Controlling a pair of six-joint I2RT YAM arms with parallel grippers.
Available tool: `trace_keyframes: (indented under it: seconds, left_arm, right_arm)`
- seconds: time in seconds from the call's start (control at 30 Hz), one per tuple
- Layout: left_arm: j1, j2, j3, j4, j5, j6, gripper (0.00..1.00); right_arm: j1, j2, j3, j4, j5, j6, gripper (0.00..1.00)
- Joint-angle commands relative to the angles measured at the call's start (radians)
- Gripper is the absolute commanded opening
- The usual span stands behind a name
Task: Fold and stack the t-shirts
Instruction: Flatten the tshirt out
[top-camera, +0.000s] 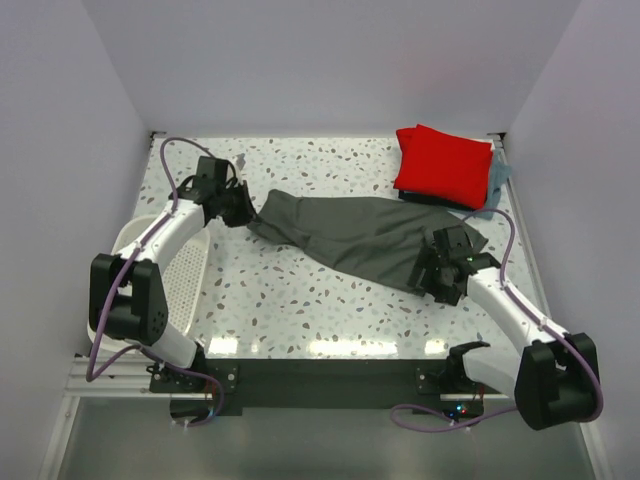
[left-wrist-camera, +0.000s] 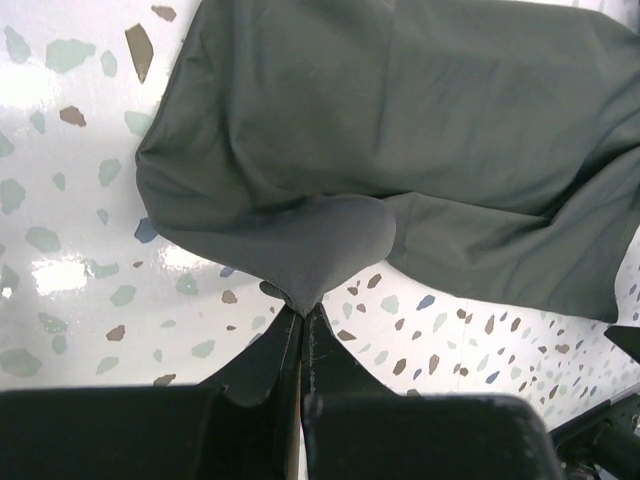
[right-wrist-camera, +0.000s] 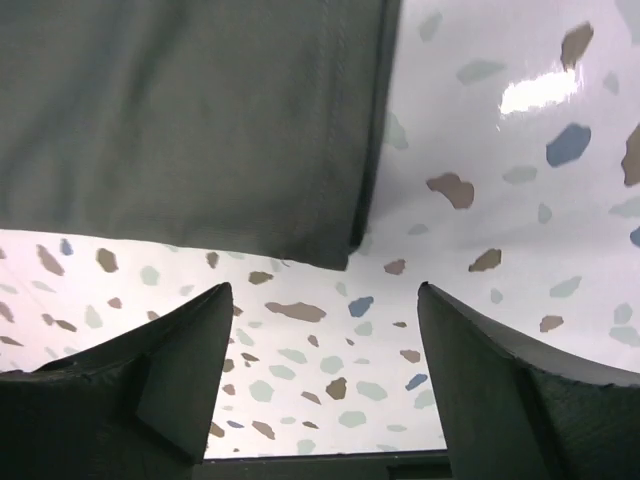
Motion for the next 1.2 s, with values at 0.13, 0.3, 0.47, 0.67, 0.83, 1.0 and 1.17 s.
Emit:
trace_keyframes:
  seconds: [0.13, 0.3, 0.47, 0.67, 0.83, 1.0, 1.17]
  left_arm:
    - [0.008, -0.055, -0.031, 0.014, 0.027, 0.039, 0.0]
    - [0.008, -0.069, -0.039, 0.005, 0.021, 0.047, 0.0]
    - [0.008, -0.075, -0.044, 0.002, 0.013, 0.048, 0.0]
    - [0.008, -0.074, -0.044, 0.002, 0.01, 0.05, 0.0]
    - [0.008, -0.067, -0.048, 0.004, 0.013, 0.053, 0.0]
    - [0.008, -0.069, -0.053, 0.004, 0.013, 0.056, 0.0]
    - [0.008, -0.071, -0.065, 0.005, 0.01, 0.055, 0.0]
  right_arm:
    - [0.006, 0.016, -0.064, 0.065, 0.04, 0.074, 0.69]
    - [0.006, 0.069, -0.055, 0.09, 0.067, 0.09, 0.63]
    - [0.006, 0.075, -0.044, 0.09, 0.077, 0.088, 0.61]
    - [0.006, 0.052, -0.031, 0.07, 0.092, 0.09, 0.59]
    - [0.006, 0.082, -0.035, 0.091, 0.088, 0.088, 0.53]
    - [0.006, 0.101, -0.058, 0.116, 0.081, 0.085, 0.42]
    - [0.008, 0.118, -0.066, 0.131, 0.075, 0.067, 0.31]
